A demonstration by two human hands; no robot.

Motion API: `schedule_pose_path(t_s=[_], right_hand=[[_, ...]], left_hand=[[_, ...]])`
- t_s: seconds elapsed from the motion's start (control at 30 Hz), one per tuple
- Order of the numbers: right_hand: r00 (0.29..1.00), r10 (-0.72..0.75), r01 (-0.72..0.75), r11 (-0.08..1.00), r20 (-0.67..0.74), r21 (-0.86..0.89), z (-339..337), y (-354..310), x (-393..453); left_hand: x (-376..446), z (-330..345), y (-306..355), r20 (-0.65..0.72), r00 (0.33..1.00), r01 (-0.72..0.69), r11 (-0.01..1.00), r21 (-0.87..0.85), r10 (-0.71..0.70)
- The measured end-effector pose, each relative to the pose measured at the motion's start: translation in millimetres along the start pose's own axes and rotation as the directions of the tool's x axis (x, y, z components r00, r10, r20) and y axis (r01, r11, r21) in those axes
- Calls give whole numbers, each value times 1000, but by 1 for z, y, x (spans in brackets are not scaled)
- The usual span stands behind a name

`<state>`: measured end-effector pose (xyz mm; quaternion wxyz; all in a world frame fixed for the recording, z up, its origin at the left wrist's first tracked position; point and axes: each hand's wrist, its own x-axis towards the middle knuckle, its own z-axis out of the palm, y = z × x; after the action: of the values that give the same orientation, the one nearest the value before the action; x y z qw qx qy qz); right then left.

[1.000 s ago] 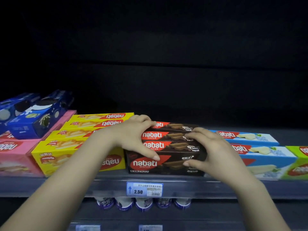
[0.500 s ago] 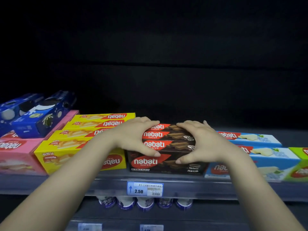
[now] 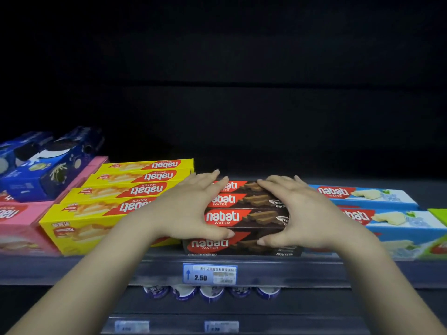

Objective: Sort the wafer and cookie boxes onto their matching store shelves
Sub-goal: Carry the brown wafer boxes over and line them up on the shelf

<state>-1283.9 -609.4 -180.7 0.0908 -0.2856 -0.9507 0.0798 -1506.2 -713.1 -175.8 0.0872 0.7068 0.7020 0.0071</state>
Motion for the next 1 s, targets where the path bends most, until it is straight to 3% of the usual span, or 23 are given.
schedule_pose_path(t_s=[0.1,0.17,0.23,0.3,0.37,0.5,0.57,0.63,0.7,0.83,1.0], right_hand=[[1000,-9,8,1000,25,18,-3,-1,3],[999,15,-22,990,49,139,-9,-1,-2],[998,32,-18,969,-56,246,-19,6,-13],[978,49,4,967,-203,256,-31,21,-26],[966,83,-26,974,-246,226,-45,40,-39],[972,236,-235,967,0,94,-52,81,-64],[964,262,-264,964,43,43,-43,96,-70],[976,217,-216,976,-34,12,-34,107,-72],[980,172,-169,985,-99,33,-33,111,-72],[986,141,-133,987,-93,86,-39,116,-78],[976,121,-118,993,-179,27,-28,117,-79]], left_hand=[[-4,-3,-3,-52,999,-18,998,-61,14],[-7,-6,0,-57,996,-69,993,-92,64],[-8,-10,11,-123,985,-129,988,-84,118],[-4,-16,30,-226,961,-178,982,-67,159],[8,-20,58,-266,942,-224,974,-44,204],[47,-9,118,-194,941,-286,958,-21,277],[68,1,137,-135,960,-254,967,-35,247],[82,10,146,-94,979,-183,982,-43,179],[87,14,150,-124,983,-141,989,-33,136],[82,13,153,-150,978,-150,988,-47,142],[81,14,151,-160,980,-127,992,-25,121]])
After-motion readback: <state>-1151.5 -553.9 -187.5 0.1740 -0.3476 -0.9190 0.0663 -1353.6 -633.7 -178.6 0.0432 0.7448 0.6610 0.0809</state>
